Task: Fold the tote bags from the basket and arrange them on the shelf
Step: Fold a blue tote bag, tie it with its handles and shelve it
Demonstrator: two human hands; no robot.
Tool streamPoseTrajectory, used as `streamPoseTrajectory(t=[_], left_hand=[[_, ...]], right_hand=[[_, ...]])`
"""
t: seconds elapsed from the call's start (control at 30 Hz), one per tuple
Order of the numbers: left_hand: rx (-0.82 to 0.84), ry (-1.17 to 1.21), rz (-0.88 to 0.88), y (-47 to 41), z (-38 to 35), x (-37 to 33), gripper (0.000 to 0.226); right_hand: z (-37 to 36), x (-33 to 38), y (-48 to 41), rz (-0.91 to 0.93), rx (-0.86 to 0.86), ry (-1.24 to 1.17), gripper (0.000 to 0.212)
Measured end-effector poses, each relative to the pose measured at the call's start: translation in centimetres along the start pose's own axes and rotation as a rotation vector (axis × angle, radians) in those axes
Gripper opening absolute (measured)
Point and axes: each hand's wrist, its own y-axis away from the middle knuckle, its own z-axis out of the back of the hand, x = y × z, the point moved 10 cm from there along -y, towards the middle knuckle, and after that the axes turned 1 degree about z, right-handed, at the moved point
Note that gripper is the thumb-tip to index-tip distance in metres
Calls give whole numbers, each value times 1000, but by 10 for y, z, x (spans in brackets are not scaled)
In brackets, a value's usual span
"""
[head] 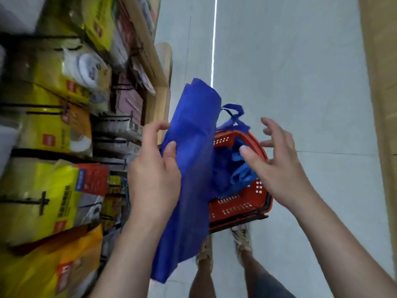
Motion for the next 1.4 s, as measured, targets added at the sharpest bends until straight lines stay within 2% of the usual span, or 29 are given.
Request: streamPoseTrajectory(t=[0.1, 0.17, 0.23, 0.3, 0.33, 0.4, 0.43, 0.47, 0.53, 0.57, 0.63, 0.7, 0.77, 0.83, 0.87, 0.9, 0.97, 1.0, 1.03, 1.1, 1.2, 1.27, 1.33, 1.4], left_hand=[[36, 190, 50, 25, 26, -24, 24], [28, 342, 181, 42, 40, -25, 29], [47, 491, 338, 62, 48, -28, 30], [141, 611, 444, 83, 47, -43, 42], [196, 667, 458, 93, 45, -53, 50], [242, 705, 405, 109, 53, -76, 60], [202, 613, 324, 115, 65, -85, 60], [118, 400, 207, 118, 83, -93, 55], [-139, -151, -18, 132, 125, -112, 36], [-240, -305, -76, 141, 142, -117, 27], [-344, -398, -56, 158, 173, -111, 19], [-378, -382, 12, 175, 198, -94, 21], [-365, -303, 66, 200, 218, -83, 21], [-355, -236, 122, 231, 232, -77, 17], [-362, -250, 137, 248, 238, -76, 18], [-371, -283, 139, 264, 244, -76, 19], [-394, -362, 116, 295, 256, -75, 25], [-419, -396, 104, 311, 264, -73, 29], [-441, -419, 113, 328, 274, -70, 33], [-503, -455, 152, 369, 295, -62, 38], [-628, -520, 266, 454, 331, -41, 21], [-674, -509, 438, 523, 350, -7, 14], [-742, -318, 636, 599, 364, 34, 11], [-852, -166, 714, 669, 374, 56, 16]], right_hand=[[-30, 58, 57, 38, 462, -180, 106], [-36, 86, 103, 92, 771, -72, 119], [-27, 98, 133, 141, 894, 127, 128], [-11, 111, 140, 266, 774, 360, 129], [-2, 121, 139, 357, 649, 449, 122], [27, 143, 136, 533, 381, 561, 91], [41, 152, 133, 581, 316, 561, 76], [52, 159, 130, 603, 309, 520, 65], [70, 179, 122, 623, 397, 453, 47], [73, 192, 122, 635, 476, 446, 36], [74, 227, 130, 716, 619, 480, 30], [70, 263, 140, 808, 685, 504, 31], [59, 288, 151, 843, 731, 503, 22], [45, 310, 169, 919, 683, 545, 11], [37, 324, 186, 1024, 611, 580, 11], [28, 338, 211, 1157, 548, 611, 23], [1, 351, 285, 1425, 544, 689, 43], [-16, 349, 323, 1532, 588, 765, 45], [-36, 340, 359, 1611, 650, 861, 42], [-67, 322, 424, 1745, 760, 894, 21], [-92, 312, 498, 1805, 879, 753, 17], [-107, 309, 541, 1844, 886, 725, 16], [-120, 304, 579, 1833, 937, 704, 16], [-130, 300, 625, 1851, 987, 653, 14]])
